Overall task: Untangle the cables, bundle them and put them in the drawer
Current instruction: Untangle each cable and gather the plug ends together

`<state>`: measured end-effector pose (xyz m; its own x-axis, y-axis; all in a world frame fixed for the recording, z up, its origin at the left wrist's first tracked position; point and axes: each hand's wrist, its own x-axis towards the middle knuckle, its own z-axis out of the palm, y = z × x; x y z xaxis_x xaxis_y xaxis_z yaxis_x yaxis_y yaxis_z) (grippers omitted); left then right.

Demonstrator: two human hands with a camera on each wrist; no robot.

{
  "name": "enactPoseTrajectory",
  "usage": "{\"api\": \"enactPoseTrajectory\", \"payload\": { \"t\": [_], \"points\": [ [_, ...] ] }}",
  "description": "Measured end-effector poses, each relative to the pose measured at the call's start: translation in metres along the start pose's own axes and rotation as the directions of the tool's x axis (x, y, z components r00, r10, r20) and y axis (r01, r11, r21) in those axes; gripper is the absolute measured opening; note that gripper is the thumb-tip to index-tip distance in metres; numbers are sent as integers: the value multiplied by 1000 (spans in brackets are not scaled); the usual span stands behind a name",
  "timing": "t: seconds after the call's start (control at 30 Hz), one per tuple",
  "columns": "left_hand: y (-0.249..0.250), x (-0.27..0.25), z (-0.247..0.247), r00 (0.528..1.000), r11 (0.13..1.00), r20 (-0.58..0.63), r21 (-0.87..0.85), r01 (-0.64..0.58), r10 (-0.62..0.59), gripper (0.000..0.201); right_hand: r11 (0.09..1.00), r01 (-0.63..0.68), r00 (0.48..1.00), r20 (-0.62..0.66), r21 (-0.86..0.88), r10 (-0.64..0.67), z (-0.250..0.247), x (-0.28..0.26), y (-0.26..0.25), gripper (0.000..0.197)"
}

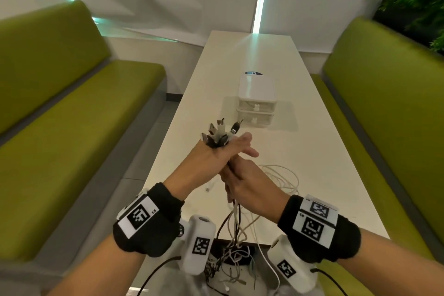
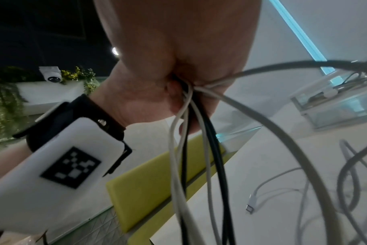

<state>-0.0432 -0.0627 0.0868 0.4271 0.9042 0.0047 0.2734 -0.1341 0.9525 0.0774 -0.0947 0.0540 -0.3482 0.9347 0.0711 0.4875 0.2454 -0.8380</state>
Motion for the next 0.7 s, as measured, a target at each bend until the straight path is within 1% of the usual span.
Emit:
{"api": "enactPoseTrajectory", "payload": {
  "t": [0.1, 0.17, 0.27, 0.33, 0.4, 0.47, 0.5, 0.53, 0.57, 0.6, 0.67, 0.7],
  "points": [
    [-5, 1, 2, 1000, 997, 14, -73, 3, -2, 49, 990, 41, 999, 32, -132, -37, 1, 4, 4, 21],
    [-7, 4, 4, 1000, 991, -5, -134, -16, 15, 54, 990, 62, 996, 69, -128, -54, -2, 6, 4, 21],
    [-13, 5, 4, 996, 963, -53, -257, -78, 67, 55, 989, 72, 993, 108, -129, -58, -8, 12, 4, 32],
    [-17, 5, 5, 994, 957, -92, -278, -90, 66, 52, 989, 39, 990, 140, -140, -19, -10, 18, 9, 37],
    [-23, 7, 6, 989, 950, -136, -299, -91, 52, 47, 983, 21, 973, 231, -185, 22, -13, 22, 18, 42],
    [-31, 10, 3, 978, 943, -199, -310, -122, 61, 46, 982, -14, 947, 312, -190, 74, -17, 27, 30, 56],
    [-35, 11, 0, 971, 946, -230, -296, -130, 61, 46, 987, -63, 946, 305, -149, 106, -19, 30, 37, 63],
    [-40, 12, -4, 966, 955, -253, -273, -117, 46, 45, 988, -116, 952, 272, -106, 141, -19, 32, 44, 66],
    [-45, 13, -7, 962, 966, -272, -245, -79, 9, 44, 986, -132, 959, 238, -102, 153, -18, 35, 51, 64],
    [-51, 14, -9, 957, 978, -288, -208, -27, -35, 44, 984, -106, 966, 220, -144, 136, -15, 39, 58, 57],
    [-64, 15, -10, 939, 989, -330, -133, 57, -99, 45, 961, 6, 971, 233, -276, 61, -5, 47, 69, 36],
    [-70, 17, -10, 931, 990, -347, -115, 77, -113, 45, 943, 67, 971, 238, -326, 13, 1, 51, 73, 28]
  ]
}}
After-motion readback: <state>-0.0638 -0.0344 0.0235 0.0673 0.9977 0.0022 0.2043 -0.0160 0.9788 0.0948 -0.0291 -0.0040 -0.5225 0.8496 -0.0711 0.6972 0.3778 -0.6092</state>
